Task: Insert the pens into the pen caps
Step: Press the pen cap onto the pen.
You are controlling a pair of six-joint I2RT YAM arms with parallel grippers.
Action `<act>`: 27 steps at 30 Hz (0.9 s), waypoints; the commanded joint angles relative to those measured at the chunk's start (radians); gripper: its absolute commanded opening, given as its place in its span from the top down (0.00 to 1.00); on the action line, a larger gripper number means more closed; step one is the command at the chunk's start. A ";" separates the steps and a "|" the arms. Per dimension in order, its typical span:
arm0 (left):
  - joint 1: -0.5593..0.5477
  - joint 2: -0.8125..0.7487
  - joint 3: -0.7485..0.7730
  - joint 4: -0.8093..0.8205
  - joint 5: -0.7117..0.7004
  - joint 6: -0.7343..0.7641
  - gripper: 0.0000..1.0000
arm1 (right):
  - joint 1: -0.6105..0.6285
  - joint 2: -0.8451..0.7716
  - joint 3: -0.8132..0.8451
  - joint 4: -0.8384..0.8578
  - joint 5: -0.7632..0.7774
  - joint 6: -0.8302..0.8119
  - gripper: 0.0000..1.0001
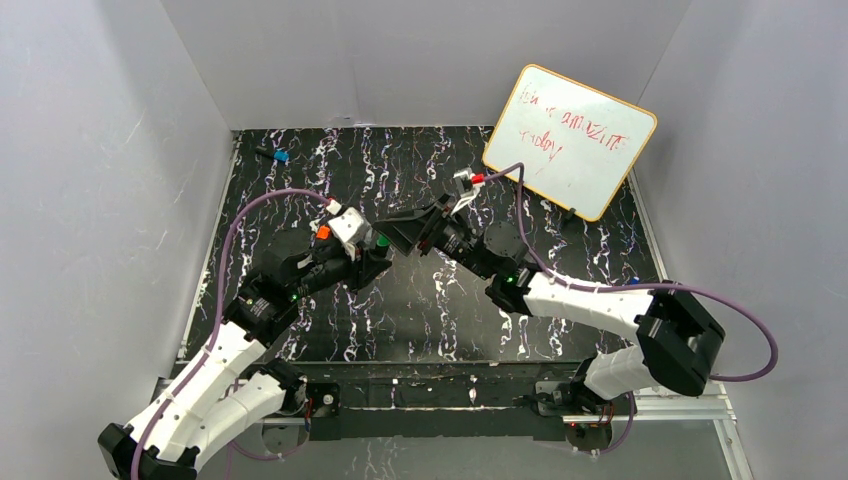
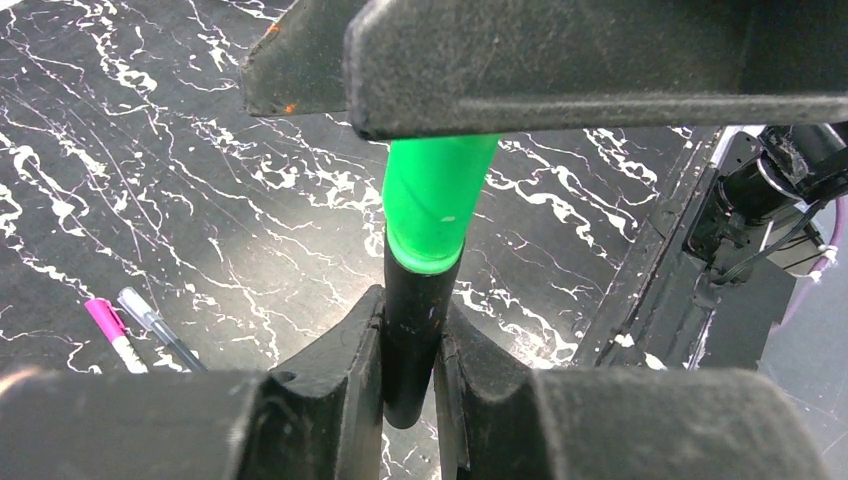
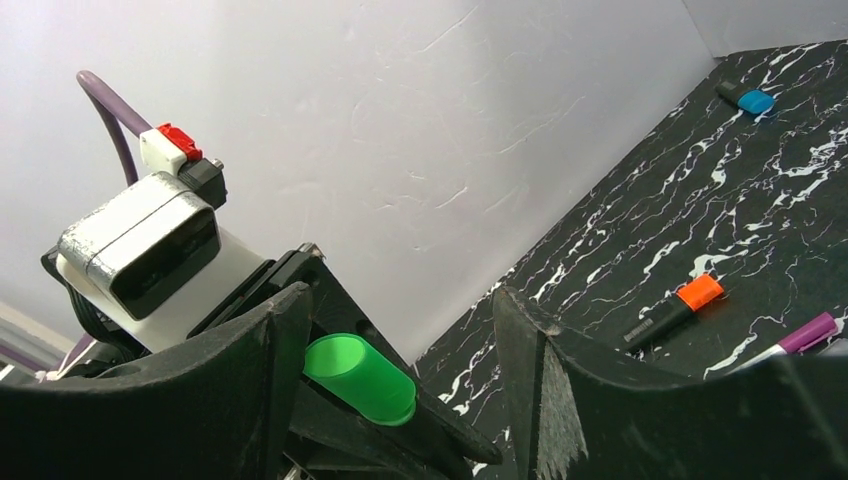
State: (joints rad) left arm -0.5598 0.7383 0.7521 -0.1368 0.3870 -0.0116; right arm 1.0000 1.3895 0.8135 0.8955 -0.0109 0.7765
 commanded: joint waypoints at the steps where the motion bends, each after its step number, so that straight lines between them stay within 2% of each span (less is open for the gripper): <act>1: 0.024 -0.062 0.085 0.394 -0.144 -0.033 1.00 | 0.064 0.075 -0.110 -0.313 -0.213 -0.067 0.27; 19: 0.024 -0.052 0.080 0.367 -0.126 -0.025 1.00 | 0.094 0.081 -0.114 -0.297 -0.198 -0.080 0.27; 27: 0.024 -0.065 0.003 0.263 -0.101 -0.026 1.00 | 0.094 -0.075 -0.066 -0.386 -0.080 -0.253 0.27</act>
State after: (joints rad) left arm -0.5362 0.7017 0.7567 -0.0662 0.2832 -0.0265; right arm 1.0214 1.3590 0.7547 0.7815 0.0025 0.6956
